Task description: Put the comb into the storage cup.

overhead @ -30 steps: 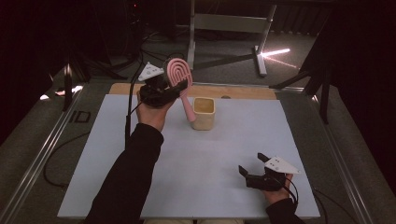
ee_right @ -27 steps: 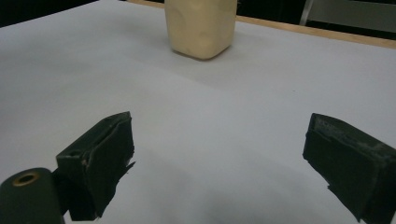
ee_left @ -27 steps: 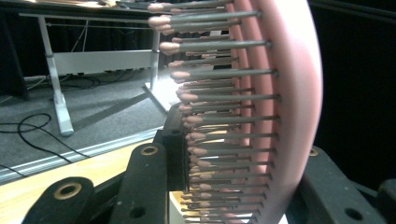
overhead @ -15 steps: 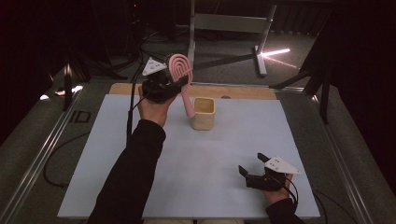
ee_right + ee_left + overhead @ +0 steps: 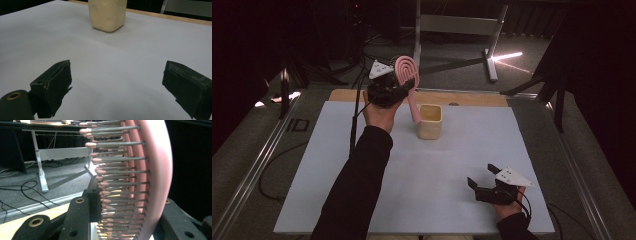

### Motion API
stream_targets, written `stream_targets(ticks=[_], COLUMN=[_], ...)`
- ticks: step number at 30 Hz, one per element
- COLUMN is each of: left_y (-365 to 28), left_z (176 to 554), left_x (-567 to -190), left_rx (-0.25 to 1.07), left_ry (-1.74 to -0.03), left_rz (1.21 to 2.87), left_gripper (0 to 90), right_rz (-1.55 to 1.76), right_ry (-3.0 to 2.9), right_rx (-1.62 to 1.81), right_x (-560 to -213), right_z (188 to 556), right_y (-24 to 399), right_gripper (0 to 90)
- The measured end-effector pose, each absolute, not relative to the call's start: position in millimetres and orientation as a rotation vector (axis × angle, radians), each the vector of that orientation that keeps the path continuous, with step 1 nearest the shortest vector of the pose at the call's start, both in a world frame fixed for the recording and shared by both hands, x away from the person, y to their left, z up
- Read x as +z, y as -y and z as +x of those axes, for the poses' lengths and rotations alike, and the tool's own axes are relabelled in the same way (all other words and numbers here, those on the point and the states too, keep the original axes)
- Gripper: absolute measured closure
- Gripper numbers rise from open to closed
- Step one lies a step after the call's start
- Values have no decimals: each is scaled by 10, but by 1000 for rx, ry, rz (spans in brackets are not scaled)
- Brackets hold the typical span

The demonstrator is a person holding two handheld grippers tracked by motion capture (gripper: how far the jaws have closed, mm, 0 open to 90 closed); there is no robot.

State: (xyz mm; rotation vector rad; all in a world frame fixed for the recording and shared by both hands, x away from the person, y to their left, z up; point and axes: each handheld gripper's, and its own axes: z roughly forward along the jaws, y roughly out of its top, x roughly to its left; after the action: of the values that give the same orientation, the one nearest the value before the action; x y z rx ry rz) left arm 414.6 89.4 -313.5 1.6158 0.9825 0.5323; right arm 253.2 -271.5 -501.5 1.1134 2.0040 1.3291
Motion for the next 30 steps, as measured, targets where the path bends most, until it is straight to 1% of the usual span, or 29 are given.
stream_targets(ticks=[15,30], left_y=[-785,-681], left_z=[4241,4343], left_x=[-3066,-3146], left_rx=[567,584], left_ry=[-987,-1007], left_rz=[1613,1604], left_gripper=[644,644], right_rz=[1115,1126], right_ry=[-1999,-1991], right_rx=[1338,1341], right_x=[-5014,-5011], right_z=[2539,2546], right_y=[2733,2766], right_gripper=[87,87])
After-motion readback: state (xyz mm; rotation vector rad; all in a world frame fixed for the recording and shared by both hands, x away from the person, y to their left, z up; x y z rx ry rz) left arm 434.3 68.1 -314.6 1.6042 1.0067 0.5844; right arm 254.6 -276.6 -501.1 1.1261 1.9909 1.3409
